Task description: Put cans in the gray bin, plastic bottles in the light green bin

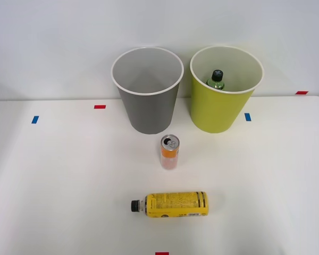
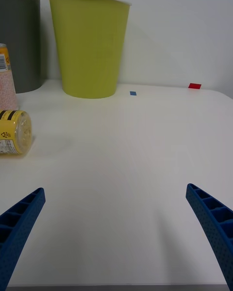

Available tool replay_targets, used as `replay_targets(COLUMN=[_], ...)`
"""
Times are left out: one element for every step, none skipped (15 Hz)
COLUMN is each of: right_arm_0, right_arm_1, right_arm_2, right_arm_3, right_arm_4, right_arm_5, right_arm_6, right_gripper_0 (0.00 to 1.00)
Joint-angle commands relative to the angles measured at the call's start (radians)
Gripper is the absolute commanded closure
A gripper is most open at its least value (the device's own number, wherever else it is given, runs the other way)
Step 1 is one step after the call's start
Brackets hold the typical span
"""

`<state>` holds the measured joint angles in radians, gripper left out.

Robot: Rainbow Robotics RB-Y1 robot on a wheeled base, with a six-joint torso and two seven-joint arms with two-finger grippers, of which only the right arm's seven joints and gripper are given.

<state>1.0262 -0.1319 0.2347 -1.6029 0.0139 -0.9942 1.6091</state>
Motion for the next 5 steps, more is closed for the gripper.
replay_targets(right_arm_0=[0.000,0.000,0.000,0.000,0.000], right_arm_1=[0.000,0.000,0.000,0.000,0.000], right_arm_2=[0.000,0.000,0.000,0.000,0.000], right_arm_3=[0.000,0.000,0.000,0.000,0.000], right_arm_4=[0.000,0.000,0.000,0.000,0.000], right_arm_5=[0.000,0.000,0.000,0.000,0.000], right_arm_6=[0.000,0.000,0.000,0.000,0.000], right_gripper_0=[0.00,0.00,0.00,0.00,0.00])
